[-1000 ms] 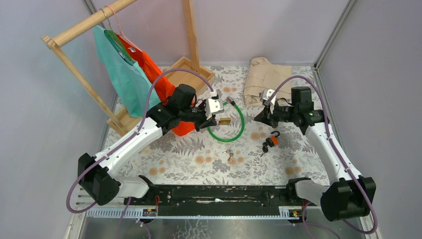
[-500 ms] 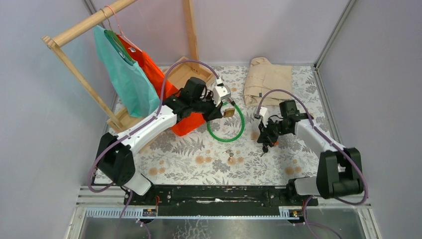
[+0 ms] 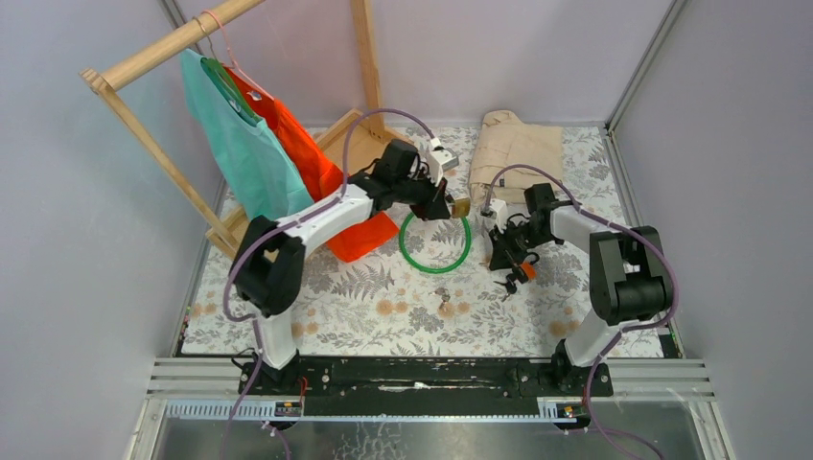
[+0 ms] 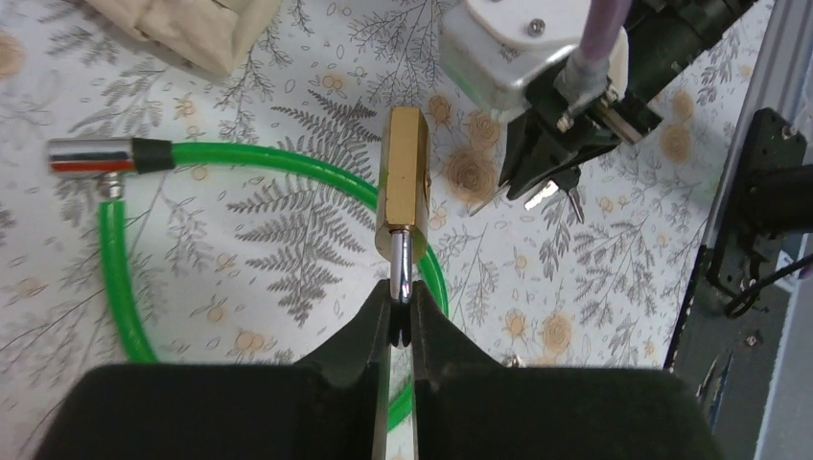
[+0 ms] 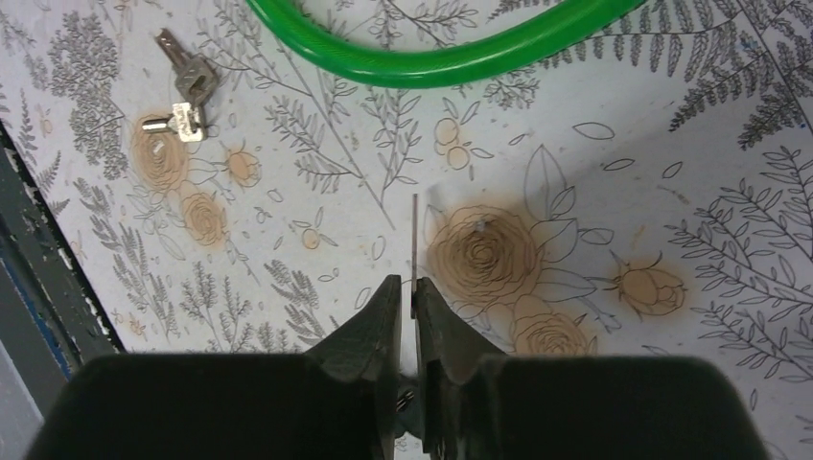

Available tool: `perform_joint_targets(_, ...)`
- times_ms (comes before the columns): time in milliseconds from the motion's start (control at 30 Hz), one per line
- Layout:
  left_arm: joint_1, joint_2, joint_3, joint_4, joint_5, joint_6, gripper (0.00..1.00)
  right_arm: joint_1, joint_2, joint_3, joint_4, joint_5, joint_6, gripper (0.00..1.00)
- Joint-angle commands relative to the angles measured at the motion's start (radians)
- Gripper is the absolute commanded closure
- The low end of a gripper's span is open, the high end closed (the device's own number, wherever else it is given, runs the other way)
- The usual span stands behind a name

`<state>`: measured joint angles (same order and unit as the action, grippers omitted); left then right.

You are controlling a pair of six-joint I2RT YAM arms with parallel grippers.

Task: Lock with the key
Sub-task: Place the key at the center of the board, then place the lock at the center of the board.

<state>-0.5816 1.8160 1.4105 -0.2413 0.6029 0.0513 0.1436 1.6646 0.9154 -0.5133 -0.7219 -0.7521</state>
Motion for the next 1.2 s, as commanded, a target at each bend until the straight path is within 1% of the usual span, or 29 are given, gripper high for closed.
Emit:
perform_joint_targets(0, 0.005, 0.115, 0.099, 0.161, 0.096, -0.162, 1.0, -0.002, 0.06, 0.063, -0.007, 0.026, 0.015, 0.81)
perform_joint_targets(67, 0.004, 0.173, 0.133, 0.188, 0.124, -0.23, 1.0, -0.009, 0.068, 0.068, -0.011, 0.03, 0.015, 0.76)
perform_joint_targets(167, -0.005, 0.253, 0.186, 0.223, 0.151, -0.316, 1.0, -0.028, 0.064, 0.067, -0.016, 0.035, 0.019, 0.65)
perform_joint_targets(267, -0.023, 0.321, 0.23, 0.225, 0.157, -0.354, 1.0, -0.07, 0.03, 0.065, -0.031, 0.043, 0.021, 0.52)
perform_joint_targets(367, -0.043, 0.366, 0.261, 0.227, 0.16, -0.374, 1.0, -0.124, -0.045, 0.047, -0.043, 0.044, 0.03, 0.42)
perform_joint_targets(433, -0.06, 0.394, 0.28, 0.225, 0.16, -0.386, 1.0, -0.149, -0.096, 0.031, -0.05, 0.071, 0.04, 0.37)
perform_joint_targets(500, -0.075, 0.425, 0.303, 0.222, 0.161, -0.397, 1.0, -0.162, -0.143, 0.012, -0.05, 0.12, 0.062, 0.36)
perform_joint_targets(600, -0.096, 0.479, 0.333, 0.214, 0.161, -0.421, 0.97, -0.172, -0.209, -0.015, -0.044, 0.199, 0.099, 0.34)
perform_joint_targets(700, -0.103, 0.51, 0.338, 0.219, 0.165, -0.442, 0.94, -0.176, -0.253, -0.031, -0.045, 0.274, 0.136, 0.28)
perform_joint_targets(767, -0.106, 0.524, 0.335, 0.22, 0.163, -0.448, 0.92, -0.176, -0.271, -0.034, -0.053, 0.315, 0.153, 0.26)
perform_joint_targets(900, -0.107, 0.533, 0.327, 0.216, 0.148, -0.45, 0.83, -0.176, -0.274, -0.04, -0.086, 0.356, 0.14, 0.24)
perform_joint_targets(1000, -0.106, 0.524, 0.32, 0.196, 0.137, -0.427, 0.72, -0.176, -0.26, -0.052, -0.1, 0.366, 0.129, 0.22)
perform_joint_targets(1167, -0.106, 0.493, 0.331, 0.144, 0.122, -0.352, 0.54, -0.174, -0.227, -0.071, -0.098, 0.339, 0.129, 0.22)
